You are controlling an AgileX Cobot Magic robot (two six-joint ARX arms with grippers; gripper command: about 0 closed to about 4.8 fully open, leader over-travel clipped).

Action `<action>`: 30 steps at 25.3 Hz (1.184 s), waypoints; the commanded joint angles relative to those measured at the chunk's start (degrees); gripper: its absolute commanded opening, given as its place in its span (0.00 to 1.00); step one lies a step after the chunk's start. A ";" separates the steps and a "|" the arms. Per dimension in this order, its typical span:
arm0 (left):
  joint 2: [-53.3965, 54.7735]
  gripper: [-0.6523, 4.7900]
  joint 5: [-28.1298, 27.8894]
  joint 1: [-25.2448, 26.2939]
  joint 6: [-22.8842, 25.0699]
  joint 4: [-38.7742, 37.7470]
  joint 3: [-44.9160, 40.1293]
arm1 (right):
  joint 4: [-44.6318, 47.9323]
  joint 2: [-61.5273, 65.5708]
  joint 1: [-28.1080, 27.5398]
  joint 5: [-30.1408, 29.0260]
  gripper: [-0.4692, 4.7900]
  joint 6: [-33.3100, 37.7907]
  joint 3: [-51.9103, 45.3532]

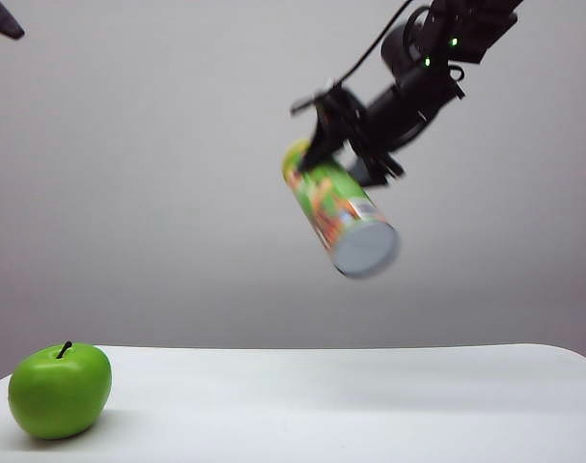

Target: Pick up the green bucket of chips from the desk, place it near the apple, and finally stand it up.

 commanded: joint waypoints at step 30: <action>-21.38 1.00 0.20 0.02 -6.91 14.88 -20.15 | 91.36 -2.12 22.38 26.29 0.56 0.24 -46.18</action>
